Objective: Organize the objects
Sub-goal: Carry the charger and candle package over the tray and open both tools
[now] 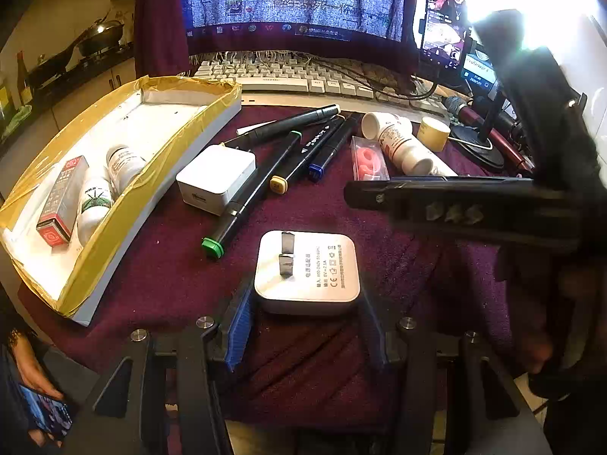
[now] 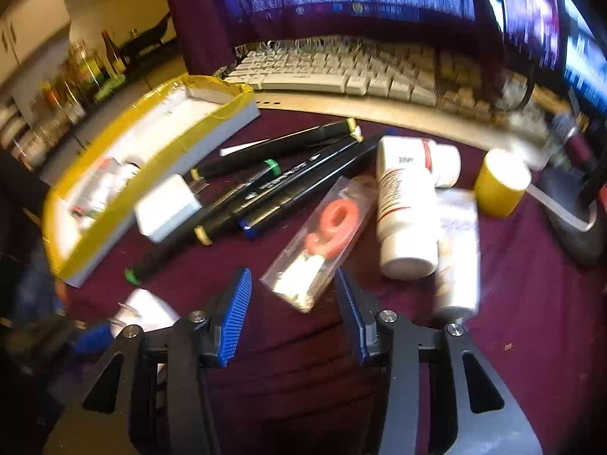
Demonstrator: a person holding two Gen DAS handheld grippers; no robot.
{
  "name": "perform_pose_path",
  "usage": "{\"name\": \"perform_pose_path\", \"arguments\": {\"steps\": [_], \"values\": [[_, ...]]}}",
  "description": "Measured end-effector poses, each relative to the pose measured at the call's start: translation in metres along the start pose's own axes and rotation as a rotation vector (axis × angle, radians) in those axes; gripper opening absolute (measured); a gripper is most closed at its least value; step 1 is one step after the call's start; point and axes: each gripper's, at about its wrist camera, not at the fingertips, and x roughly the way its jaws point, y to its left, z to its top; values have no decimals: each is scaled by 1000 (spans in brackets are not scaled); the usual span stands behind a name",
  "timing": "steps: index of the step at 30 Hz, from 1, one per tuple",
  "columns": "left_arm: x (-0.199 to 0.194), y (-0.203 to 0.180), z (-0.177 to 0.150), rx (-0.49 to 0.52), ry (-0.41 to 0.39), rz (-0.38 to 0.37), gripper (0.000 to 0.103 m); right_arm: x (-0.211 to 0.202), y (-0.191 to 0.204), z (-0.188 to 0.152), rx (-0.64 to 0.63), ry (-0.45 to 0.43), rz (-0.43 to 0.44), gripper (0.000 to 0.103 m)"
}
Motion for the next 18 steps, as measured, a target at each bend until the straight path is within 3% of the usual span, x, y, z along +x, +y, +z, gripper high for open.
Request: {"name": "perform_pose_path", "arguments": {"steps": [3,9,14,18], "values": [[-1,4,0,-9,1,-12,46,-3,2,-5,-40,-8,-33,31],[-2,7,1,-42,17,-45,45,-14,-13,-10,13,-6,9,29],[-13,14,0,-111,37,-142,45,-38,-16,-11,10,-70,11,28],[-11,24,-8,-184,54,-217,45,-38,-26,-18,68,-58,90,28]]}}
